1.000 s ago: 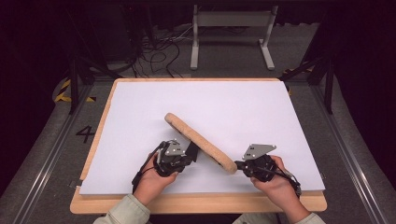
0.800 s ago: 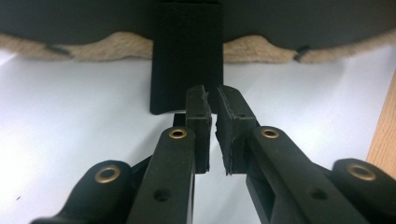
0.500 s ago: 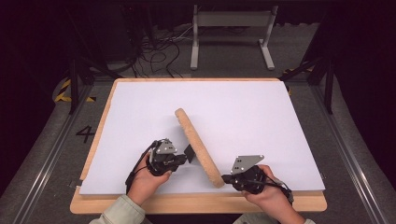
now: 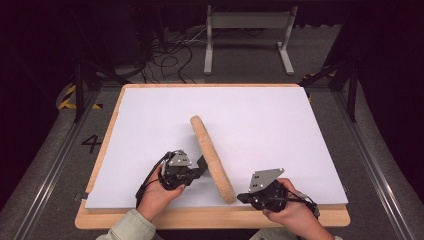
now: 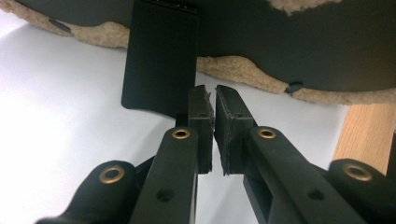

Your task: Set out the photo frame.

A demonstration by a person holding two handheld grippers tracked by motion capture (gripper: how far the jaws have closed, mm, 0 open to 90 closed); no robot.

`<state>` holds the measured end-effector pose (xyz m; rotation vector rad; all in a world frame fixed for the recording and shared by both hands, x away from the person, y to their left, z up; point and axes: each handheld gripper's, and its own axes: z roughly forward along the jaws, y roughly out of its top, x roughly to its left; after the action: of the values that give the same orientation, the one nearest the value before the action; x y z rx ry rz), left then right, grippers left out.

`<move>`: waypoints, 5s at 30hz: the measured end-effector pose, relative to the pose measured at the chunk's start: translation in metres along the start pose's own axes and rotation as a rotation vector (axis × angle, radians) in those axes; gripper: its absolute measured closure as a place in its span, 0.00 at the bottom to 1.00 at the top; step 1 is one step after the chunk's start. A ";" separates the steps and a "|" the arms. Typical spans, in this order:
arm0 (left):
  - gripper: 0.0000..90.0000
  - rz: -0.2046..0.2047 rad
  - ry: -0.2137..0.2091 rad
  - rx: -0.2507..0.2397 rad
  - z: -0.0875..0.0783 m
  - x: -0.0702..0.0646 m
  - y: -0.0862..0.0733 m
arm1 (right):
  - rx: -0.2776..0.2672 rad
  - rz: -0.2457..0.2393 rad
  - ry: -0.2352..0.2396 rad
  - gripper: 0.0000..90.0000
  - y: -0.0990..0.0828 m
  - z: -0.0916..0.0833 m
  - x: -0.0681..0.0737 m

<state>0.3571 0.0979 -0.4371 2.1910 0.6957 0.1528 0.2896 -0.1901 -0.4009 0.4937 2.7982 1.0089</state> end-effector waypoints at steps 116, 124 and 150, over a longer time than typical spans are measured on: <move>0.65 -0.283 0.114 -0.188 -0.065 -0.033 -0.052 | -0.210 0.159 -0.164 0.82 0.049 0.034 -0.080; 0.74 -0.329 0.089 -0.192 -0.066 -0.032 -0.052 | -0.216 0.179 -0.173 0.78 0.047 0.030 -0.088; 0.75 -0.283 0.072 -0.194 -0.068 -0.029 -0.056 | -0.157 0.195 -0.242 0.65 0.064 0.056 -0.188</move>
<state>0.2861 0.1570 -0.4302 1.8888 0.9807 0.1467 0.4957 -0.1754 -0.4011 0.8200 2.4727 1.1110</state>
